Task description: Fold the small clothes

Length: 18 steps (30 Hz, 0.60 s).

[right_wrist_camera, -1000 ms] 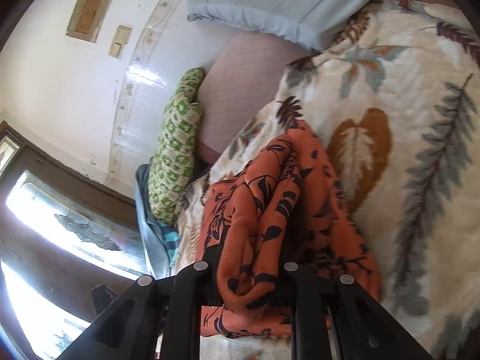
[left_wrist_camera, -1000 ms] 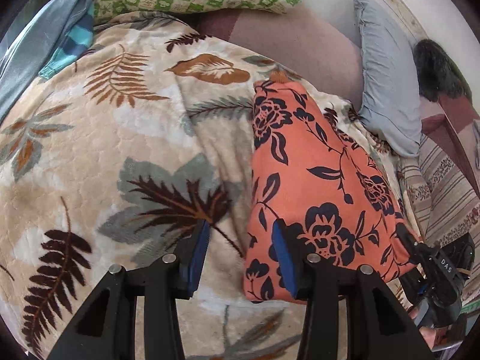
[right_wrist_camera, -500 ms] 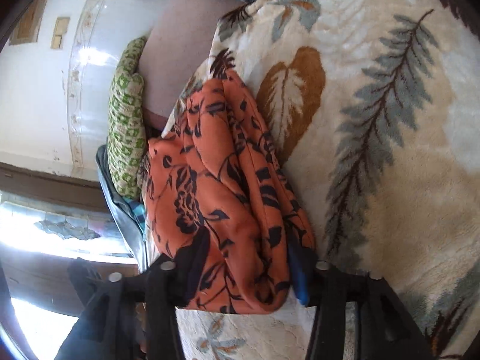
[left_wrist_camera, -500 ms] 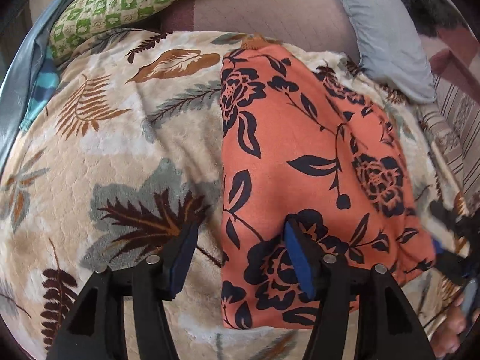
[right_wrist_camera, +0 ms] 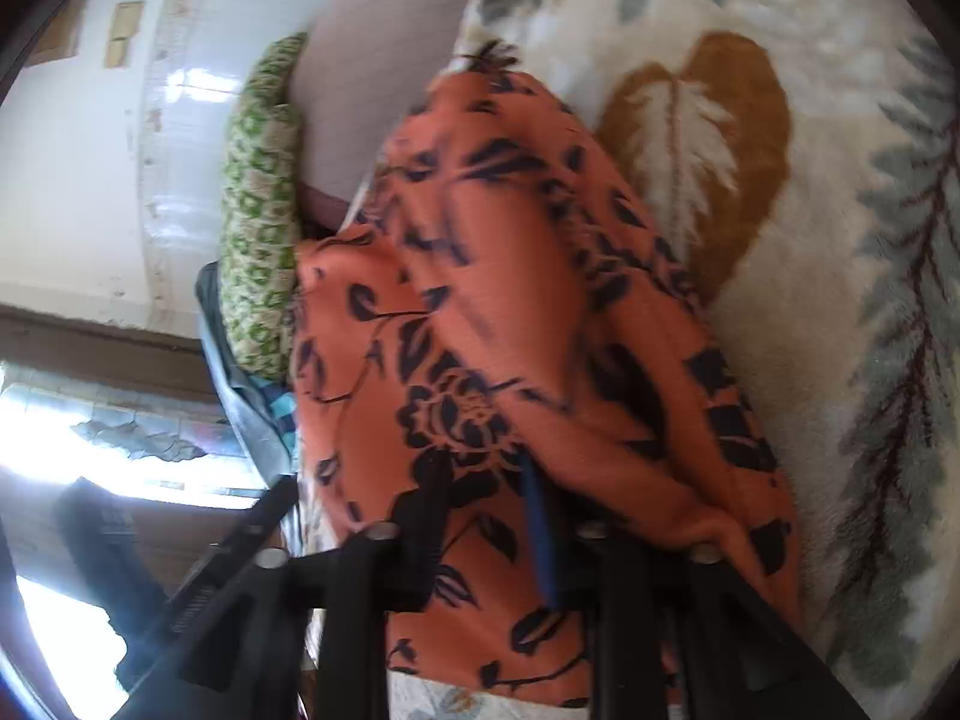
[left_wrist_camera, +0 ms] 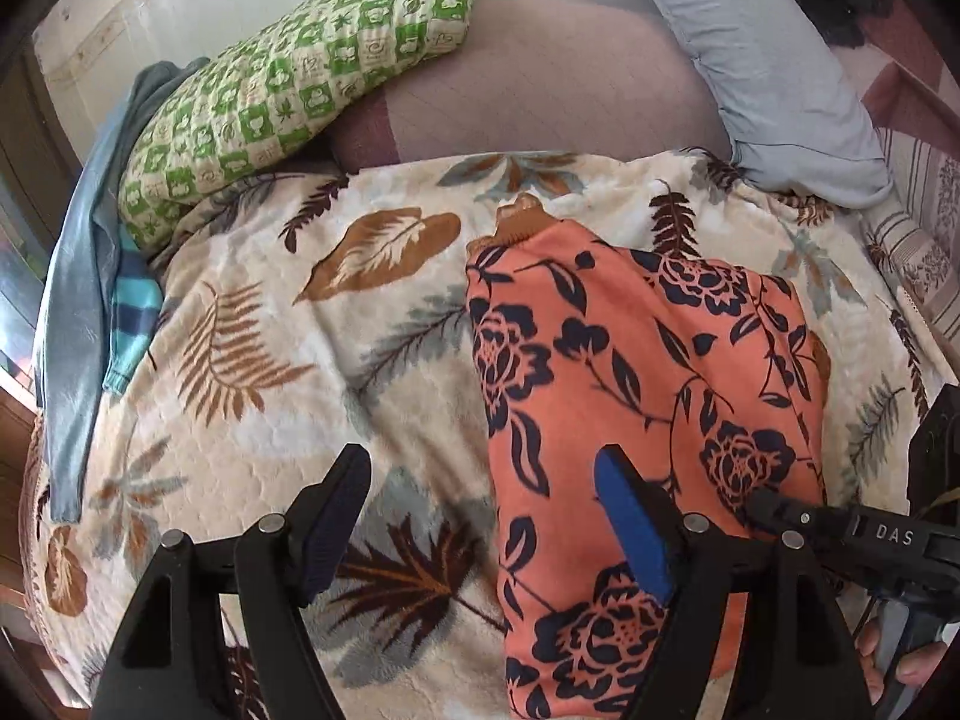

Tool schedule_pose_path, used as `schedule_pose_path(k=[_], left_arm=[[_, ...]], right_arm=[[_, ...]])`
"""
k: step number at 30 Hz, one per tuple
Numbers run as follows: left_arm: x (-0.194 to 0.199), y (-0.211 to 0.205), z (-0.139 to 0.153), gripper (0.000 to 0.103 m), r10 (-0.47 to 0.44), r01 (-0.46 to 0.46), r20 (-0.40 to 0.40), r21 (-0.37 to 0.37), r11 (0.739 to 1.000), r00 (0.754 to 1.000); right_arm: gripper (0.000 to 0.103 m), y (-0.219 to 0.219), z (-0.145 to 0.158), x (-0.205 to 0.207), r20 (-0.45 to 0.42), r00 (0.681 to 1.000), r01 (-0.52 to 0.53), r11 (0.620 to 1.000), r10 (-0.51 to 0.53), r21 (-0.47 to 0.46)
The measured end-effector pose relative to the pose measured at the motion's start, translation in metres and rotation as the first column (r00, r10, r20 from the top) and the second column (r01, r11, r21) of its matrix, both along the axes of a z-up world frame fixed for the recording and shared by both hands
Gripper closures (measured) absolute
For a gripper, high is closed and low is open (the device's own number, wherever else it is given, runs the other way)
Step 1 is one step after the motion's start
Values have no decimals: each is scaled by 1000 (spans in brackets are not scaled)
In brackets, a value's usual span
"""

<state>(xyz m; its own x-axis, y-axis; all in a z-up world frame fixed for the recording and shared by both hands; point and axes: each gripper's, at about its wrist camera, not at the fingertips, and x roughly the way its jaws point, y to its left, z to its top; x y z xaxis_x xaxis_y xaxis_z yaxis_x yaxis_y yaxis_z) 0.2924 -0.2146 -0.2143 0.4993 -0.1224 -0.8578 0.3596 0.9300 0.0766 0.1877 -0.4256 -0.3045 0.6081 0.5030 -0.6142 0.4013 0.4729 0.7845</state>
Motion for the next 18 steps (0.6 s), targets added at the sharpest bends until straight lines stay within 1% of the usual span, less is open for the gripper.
schedule_pose_path(k=[1, 3, 5, 6, 7, 8, 9, 10, 11, 12, 14, 15, 17, 18], left_arm=[[5, -10, 0, 25, -18, 18, 7, 25, 1000, 1000], [19, -31, -8, 25, -59, 58, 15, 82, 995, 998], [36, -48, -23, 24, -72, 68, 20, 150, 986, 997], [44, -55, -33, 24, -81, 72, 37, 197, 978, 996], [50, -60, -46, 22, -97, 83, 49, 242, 967, 994], [56, -61, -62, 14, -96, 81, 44, 269, 960, 994], [62, -56, -75, 8, -58, 47, 34, 261, 964, 998], [66, -47, -77, 1, 5, -12, 35, 207, 978, 999], [73, -39, -78, 0, 52, -51, -4, 150, 987, 999], [78, -33, -78, 0, 74, -68, -53, 108, 992, 996], [86, -24, -75, 1, 77, -71, -113, 56, 996, 991], [88, -23, -70, 2, 74, -69, -122, 46, 997, 990], [84, -25, -51, 7, 68, -66, -96, 21, 998, 993], [80, -29, -41, 7, 52, -53, -73, -12, 999, 996]], right_arm=[[92, -2, 0, 0, -1, 1000, 2, 1000, -2, 24], [92, -4, -1, 1, 3, 1000, -9, 999, 9, 32], [92, -5, -4, 2, 12, 1000, -13, 999, 12, 43], [92, -5, -4, 3, 16, 1000, -22, 999, 22, 43], [92, -7, -5, 3, 20, 999, -30, 999, 29, 46], [92, -12, -7, 1, 26, 999, -34, 998, 33, 55], [92, -13, -8, 2, 31, 999, -36, 997, 34, 66], [92, -18, -10, 0, 34, 999, -39, 997, 37, 73], [92, -21, -11, 0, 33, 999, -42, 996, 39, 79], [92, -22, -11, 0, 35, 999, -39, 995, 36, 87], [92, -25, -10, -1, 39, 999, -34, 994, 30, 100], [92, -26, -9, -1, 44, 999, -30, 994, 26, 104], [92, -28, -8, -2, 57, 998, -14, 993, 7, 121], [92, -28, -6, -2, 65, 998, -2, 991, -6, 131]])
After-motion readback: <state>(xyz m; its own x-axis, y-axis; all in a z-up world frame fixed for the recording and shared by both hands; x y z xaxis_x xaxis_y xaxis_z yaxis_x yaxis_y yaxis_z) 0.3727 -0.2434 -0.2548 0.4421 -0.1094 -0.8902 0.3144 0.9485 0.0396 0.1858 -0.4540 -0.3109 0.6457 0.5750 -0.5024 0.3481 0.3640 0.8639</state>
